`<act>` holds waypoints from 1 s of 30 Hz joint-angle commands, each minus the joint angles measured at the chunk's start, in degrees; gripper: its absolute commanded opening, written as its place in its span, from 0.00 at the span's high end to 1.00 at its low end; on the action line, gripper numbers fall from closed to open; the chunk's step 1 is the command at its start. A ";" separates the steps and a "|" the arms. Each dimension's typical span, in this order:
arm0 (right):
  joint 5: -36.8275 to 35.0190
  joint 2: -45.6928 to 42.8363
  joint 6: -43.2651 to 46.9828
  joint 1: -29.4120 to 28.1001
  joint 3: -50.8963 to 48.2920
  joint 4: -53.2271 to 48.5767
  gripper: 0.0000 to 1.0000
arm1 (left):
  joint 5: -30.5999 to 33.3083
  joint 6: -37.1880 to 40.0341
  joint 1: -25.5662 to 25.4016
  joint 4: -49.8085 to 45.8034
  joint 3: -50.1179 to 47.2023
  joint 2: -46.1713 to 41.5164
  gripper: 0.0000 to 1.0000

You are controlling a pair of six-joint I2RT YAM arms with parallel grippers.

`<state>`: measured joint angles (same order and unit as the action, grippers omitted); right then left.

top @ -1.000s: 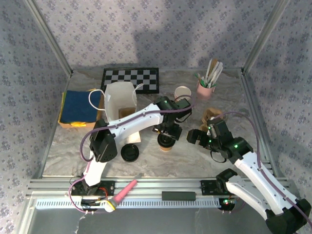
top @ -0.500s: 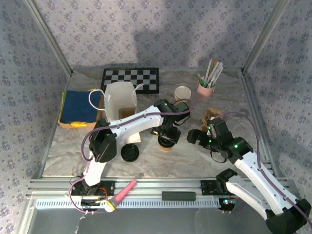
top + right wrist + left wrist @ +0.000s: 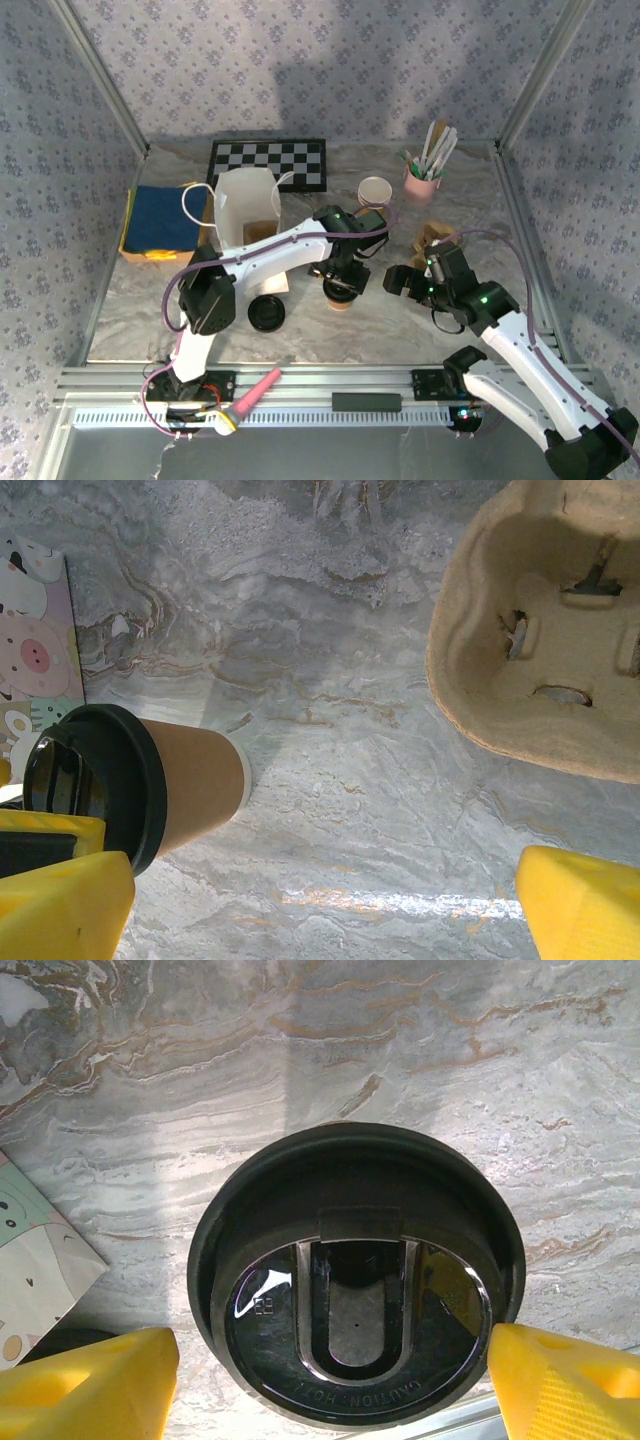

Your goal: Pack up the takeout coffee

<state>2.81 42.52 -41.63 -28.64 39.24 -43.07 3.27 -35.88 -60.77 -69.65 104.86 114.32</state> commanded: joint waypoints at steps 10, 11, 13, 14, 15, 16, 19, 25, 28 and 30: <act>-0.53 -0.09 -0.42 -0.17 0.52 -0.82 0.00 | -0.74 -0.15 0.16 -1.03 2.37 -0.48 0.19; -0.56 -0.10 -0.38 -0.18 0.65 -0.92 0.00 | -1.13 -0.02 0.13 -0.86 2.24 -0.38 0.19; -0.87 -0.16 -0.34 -0.14 0.74 -1.05 0.00 | -1.47 0.06 0.17 -0.58 2.00 -0.08 0.19; -0.89 -0.20 -0.33 -0.12 0.74 -1.18 0.00 | -1.71 0.15 0.13 -0.28 1.93 0.02 0.19; -0.91 -0.16 -0.36 -0.16 0.74 -1.17 0.00 | -1.90 0.23 0.11 -0.07 1.76 0.02 0.19; -0.94 -0.09 -0.31 -0.18 0.64 -1.06 0.00 | -2.03 0.24 0.16 0.03 1.68 0.10 0.19; -0.89 -0.14 -0.34 -0.18 0.66 -0.98 0.00 | -2.24 0.38 0.20 0.03 1.50 0.42 0.19; -0.96 0.06 -0.36 -0.10 0.49 -0.85 0.00 | -2.06 0.64 0.16 0.12 0.83 0.98 0.19; -1.02 0.06 -0.31 -0.10 0.51 -0.86 0.00 | -1.95 0.63 0.12 0.21 0.35 1.24 0.19; -1.03 0.10 -0.37 -0.10 0.52 -0.87 0.00 | -1.86 0.72 0.13 0.30 0.09 1.33 0.20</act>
<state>2.79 42.54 -41.63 -28.64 39.24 -43.07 1.76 -35.83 -60.75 -68.93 105.54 114.65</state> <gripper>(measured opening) 0.998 0.804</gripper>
